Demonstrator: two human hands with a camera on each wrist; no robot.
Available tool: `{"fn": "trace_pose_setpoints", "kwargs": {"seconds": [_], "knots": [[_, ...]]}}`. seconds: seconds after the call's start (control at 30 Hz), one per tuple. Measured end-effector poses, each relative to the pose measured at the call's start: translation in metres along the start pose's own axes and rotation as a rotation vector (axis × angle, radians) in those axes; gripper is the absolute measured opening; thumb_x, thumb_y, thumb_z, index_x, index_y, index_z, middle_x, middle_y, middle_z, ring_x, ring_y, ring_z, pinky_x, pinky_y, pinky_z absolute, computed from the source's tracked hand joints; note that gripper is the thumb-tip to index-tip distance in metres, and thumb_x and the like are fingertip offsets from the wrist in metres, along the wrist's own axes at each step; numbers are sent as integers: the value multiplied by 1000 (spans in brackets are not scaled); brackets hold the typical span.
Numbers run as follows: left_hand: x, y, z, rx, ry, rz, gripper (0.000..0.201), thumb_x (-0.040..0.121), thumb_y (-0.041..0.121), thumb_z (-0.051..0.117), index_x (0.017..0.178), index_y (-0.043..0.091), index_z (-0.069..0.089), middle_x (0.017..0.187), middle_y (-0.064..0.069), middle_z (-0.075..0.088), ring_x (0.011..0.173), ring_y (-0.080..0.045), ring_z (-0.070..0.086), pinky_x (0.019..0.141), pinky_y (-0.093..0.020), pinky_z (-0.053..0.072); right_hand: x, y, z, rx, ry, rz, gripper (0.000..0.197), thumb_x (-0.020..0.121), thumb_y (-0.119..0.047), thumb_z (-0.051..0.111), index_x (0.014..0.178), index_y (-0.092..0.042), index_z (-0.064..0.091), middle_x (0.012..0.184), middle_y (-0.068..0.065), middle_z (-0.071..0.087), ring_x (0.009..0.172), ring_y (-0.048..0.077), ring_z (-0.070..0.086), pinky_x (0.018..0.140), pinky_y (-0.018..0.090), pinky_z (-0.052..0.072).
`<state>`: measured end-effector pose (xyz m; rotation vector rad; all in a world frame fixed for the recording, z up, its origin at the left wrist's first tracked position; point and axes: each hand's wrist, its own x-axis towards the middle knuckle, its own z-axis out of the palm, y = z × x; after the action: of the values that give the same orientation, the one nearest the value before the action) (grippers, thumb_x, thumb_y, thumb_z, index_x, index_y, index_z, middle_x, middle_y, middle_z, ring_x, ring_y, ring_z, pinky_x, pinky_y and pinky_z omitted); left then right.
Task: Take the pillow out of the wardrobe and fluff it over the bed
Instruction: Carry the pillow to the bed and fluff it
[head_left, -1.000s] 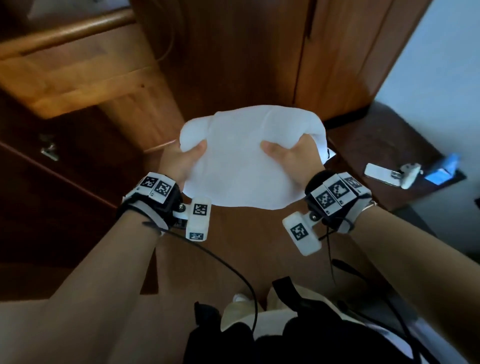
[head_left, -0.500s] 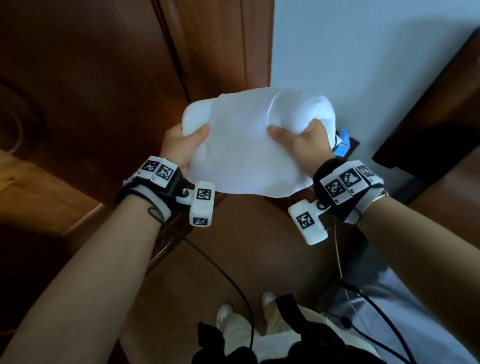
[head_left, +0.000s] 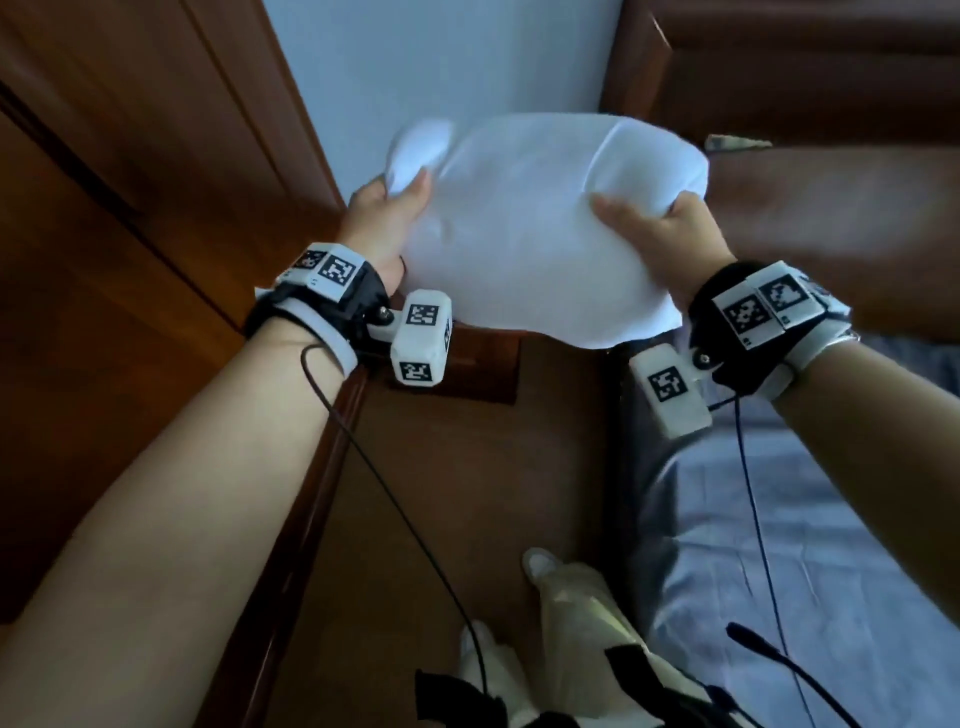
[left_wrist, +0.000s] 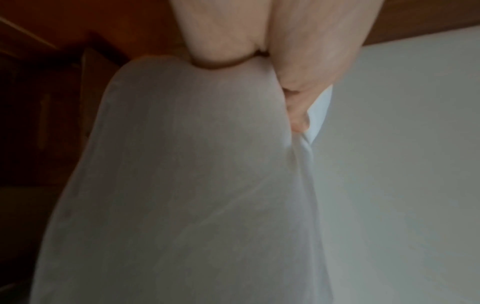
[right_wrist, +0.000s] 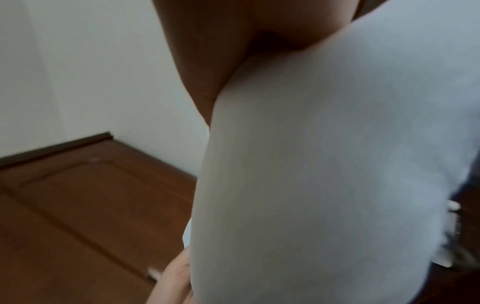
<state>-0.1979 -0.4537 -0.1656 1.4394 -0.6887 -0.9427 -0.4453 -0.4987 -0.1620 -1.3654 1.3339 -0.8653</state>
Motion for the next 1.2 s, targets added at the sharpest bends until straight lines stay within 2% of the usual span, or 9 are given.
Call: {"fn": "trace_pose_setpoints", "kwargs": {"seconds": [0.1, 0.23, 0.4, 0.5, 0.6, 0.7, 0.83, 0.97, 1.2], "knots": [[0, -4, 28, -17, -125, -3, 6, 91, 22, 64, 89, 18, 68, 95, -13, 72, 94, -34, 71, 90, -53, 57, -18, 24, -35, 141, 3, 76, 62, 71, -48, 77, 117, -9, 63, 107, 9, 75, 96, 27, 73, 84, 47, 59], [-6, -17, 69, -63, -263, -4, 7, 93, 16, 61, 91, 16, 67, 88, -7, 75, 83, -24, 73, 78, -41, 61, -38, 52, -80, 304, -12, 295, 43, 90, -49, 56, 119, -19, 63, 91, -2, 79, 87, 16, 75, 63, 30, 61], [-13, -41, 113, -103, -402, -43, 12, 93, 15, 61, 101, 8, 67, 94, -12, 76, 88, -29, 74, 76, -41, 61, -51, 98, -122, 461, -28, 400, 67, 90, -71, 21, 101, -32, 75, 120, 2, 71, 108, 22, 68, 82, 41, 59], [-16, -54, 133, -90, -443, -58, 17, 92, 15, 62, 105, 5, 67, 99, -16, 74, 90, -32, 74, 78, -44, 61, -57, 124, -136, 576, -28, 476, 76, 89, -72, 15, 117, -26, 68, 121, 4, 71, 107, 24, 69, 77, 38, 60], [-20, -63, 150, -59, -469, -96, 27, 91, 17, 63, 114, 2, 63, 105, -18, 73, 92, -32, 73, 73, -41, 61, -60, 141, -144, 567, 9, 470, 67, 93, -66, 19, 135, -27, 52, 125, 0, 68, 110, 21, 67, 80, 34, 59], [-22, -69, 163, -38, -465, -138, 37, 90, 19, 66, 121, 0, 59, 107, -18, 74, 90, -30, 74, 69, -38, 60, -65, 157, -151, 583, 31, 483, 51, 93, -58, 38, 117, -23, 65, 108, -1, 75, 97, 18, 70, 83, 31, 57], [-30, -74, 178, -10, -510, -141, 9, 93, 16, 62, 100, 10, 65, 78, -2, 78, 76, -20, 76, 63, -32, 60, -72, 169, -157, 564, 5, 542, 28, 89, -40, 55, 104, -20, 68, 82, 0, 77, 75, 18, 73, 75, 31, 56], [-39, -74, 200, 21, -542, -134, 4, 95, 14, 60, 93, 12, 63, 64, 4, 76, 64, -13, 74, 55, -26, 58, -78, 178, -169, 583, -22, 598, 41, 85, -33, 62, 122, -14, 64, 103, 5, 71, 96, 25, 68, 97, 41, 51], [-45, -82, 268, 31, -659, -137, 8, 96, 15, 57, 96, 16, 65, 74, 2, 79, 74, -16, 75, 65, -31, 60, -85, 181, -213, 689, 193, 447, 33, 87, -15, 62, 119, -11, 64, 98, 7, 71, 83, 24, 72, 73, 38, 59]]}}
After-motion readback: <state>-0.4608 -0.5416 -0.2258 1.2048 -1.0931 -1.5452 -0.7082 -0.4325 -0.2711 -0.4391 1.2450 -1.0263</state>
